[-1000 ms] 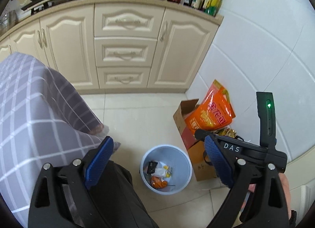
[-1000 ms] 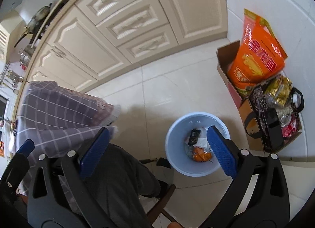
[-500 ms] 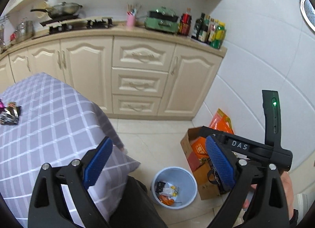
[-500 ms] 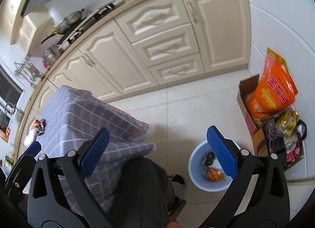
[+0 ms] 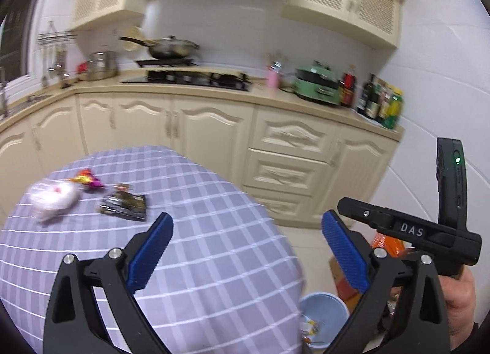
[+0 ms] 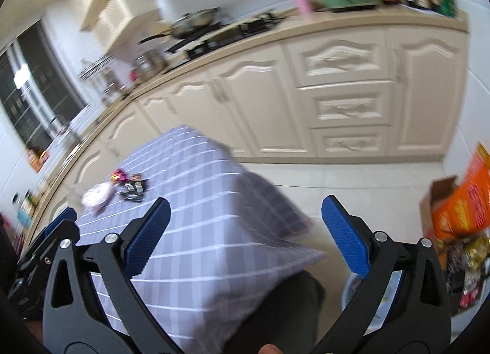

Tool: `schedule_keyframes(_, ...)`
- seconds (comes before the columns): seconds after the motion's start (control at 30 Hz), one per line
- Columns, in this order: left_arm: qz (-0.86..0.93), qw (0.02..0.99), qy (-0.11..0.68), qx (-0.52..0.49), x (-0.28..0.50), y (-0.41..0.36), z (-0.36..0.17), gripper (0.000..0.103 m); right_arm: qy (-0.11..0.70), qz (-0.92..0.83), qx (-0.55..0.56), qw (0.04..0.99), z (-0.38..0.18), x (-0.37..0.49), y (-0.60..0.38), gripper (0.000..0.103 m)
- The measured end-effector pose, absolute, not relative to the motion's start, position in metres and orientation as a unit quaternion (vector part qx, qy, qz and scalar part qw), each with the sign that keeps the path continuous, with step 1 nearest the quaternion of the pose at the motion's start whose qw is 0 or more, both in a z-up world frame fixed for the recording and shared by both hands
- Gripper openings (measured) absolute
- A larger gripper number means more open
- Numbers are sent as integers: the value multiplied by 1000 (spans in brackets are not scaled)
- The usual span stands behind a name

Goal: Collect trash
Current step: 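Swing both tools back toward the remaining trash on the table, then grasp the clear plastic bag with the left tool while the right tool grasps the black snack bag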

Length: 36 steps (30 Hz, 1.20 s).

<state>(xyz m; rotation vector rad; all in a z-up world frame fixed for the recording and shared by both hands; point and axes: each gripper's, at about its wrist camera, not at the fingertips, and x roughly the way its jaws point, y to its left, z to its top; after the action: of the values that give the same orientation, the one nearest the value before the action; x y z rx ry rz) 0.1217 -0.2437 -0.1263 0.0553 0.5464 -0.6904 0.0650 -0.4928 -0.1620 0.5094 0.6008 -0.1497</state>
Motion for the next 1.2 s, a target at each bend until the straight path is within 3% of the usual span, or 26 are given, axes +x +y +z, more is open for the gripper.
schedule_keyframes(0.27, -237, 938, 252, 23, 157, -165, -123, 96, 319, 16, 176, 931, -149, 143, -408, 97)
schedule_keyframes(0.53, -148, 948, 283, 4, 213, -90, -146, 96, 370, 86, 105, 919, -178, 216, -329, 97)
schedule_keyframes(0.93, -96, 939, 328, 43, 288, -69, -180, 96, 441, 126, -6, 889, -220, 313, -295, 97)
schedule_keyframes(0.97, -94, 938, 330, 46, 294, -70, -182, 96, 443, 133, -9, 887, -222, 316, -294, 90)
schedule_keyframes(1.0, -91, 937, 333, 50, 301, -71, -185, 96, 445, 141, -11, 884, -224, 318, -293, 74)
schedule_keyframes(1.2, -81, 929, 354, 75, 343, -74, -201, 96, 426, 141, -11, 894, -228, 314, -293, 55)
